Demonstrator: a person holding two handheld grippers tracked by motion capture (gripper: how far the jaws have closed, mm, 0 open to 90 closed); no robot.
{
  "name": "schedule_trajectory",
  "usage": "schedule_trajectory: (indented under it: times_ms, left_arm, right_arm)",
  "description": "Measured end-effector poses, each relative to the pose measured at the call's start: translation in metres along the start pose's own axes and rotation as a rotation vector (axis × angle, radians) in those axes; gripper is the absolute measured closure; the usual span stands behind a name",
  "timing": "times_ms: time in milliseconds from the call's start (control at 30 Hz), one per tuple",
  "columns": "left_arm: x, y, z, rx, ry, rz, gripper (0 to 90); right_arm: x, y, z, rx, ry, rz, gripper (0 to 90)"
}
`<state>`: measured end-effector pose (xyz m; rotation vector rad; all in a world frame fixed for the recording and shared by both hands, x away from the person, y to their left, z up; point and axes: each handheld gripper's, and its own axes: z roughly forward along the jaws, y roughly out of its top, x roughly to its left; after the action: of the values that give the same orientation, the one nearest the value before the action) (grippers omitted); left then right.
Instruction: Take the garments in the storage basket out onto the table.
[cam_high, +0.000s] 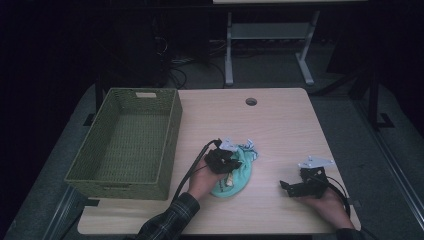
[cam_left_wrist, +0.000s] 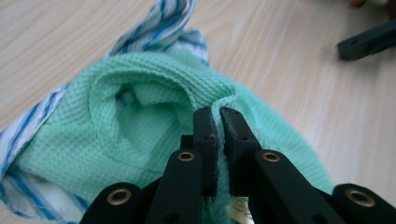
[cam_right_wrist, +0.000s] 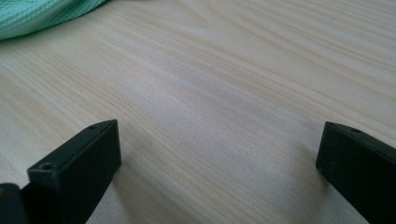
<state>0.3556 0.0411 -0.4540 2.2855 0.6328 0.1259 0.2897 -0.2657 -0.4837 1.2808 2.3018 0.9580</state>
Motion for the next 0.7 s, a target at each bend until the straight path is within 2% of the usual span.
schedule_trajectory:
  times_ms: [167,233,367,433,467,500,533,600,700]
  left_arm:
    - [0.002,-0.004,0.003,0.011,0.0,-0.015,82.5]
    - [0.002,-0.003,0.001,0.005,0.017,-0.013,77.2]
    - [0.004,-0.001,-0.005,0.008,0.01,-0.013,62.6]
    - [0.005,0.001,-0.012,-0.006,0.013,-0.026,60.0]
    - [0.006,0.003,-0.02,-0.021,0.014,-0.029,57.1]
    - [0.006,0.003,-0.02,-0.021,0.014,-0.029,56.7]
    - [0.007,0.004,-0.029,-0.046,0.024,-0.033,56.7]
    - [0.007,0.004,-0.039,-0.066,0.032,-0.042,56.8]
    - [0.01,0.001,-0.052,-0.074,0.055,-0.041,59.2]
  right_arm:
    - [0.0,0.0,0.0,0.001,0.0,-0.001,0.0]
    - [0.0,0.0,0.0,0.0,0.0,0.0,0.0]
    - [0.0,0.0,0.0,0.0,0.0,0.0,0.0]
    - [0.0,0.0,0.0,0.0,0.0,0.0,0.0]
    - [0.0,0.0,0.0,0.0,0.0,-0.001,0.0]
    - [0.0,0.0,0.0,0.0,0.0,-0.001,0.0]
    - [0.0,0.0,0.0,0.001,0.002,-0.003,0.0]
    - [0.0,0.0,0.0,0.0,0.0,-0.001,0.0]
    - [0.0,0.0,0.0,0.0,0.0,0.0,0.0]
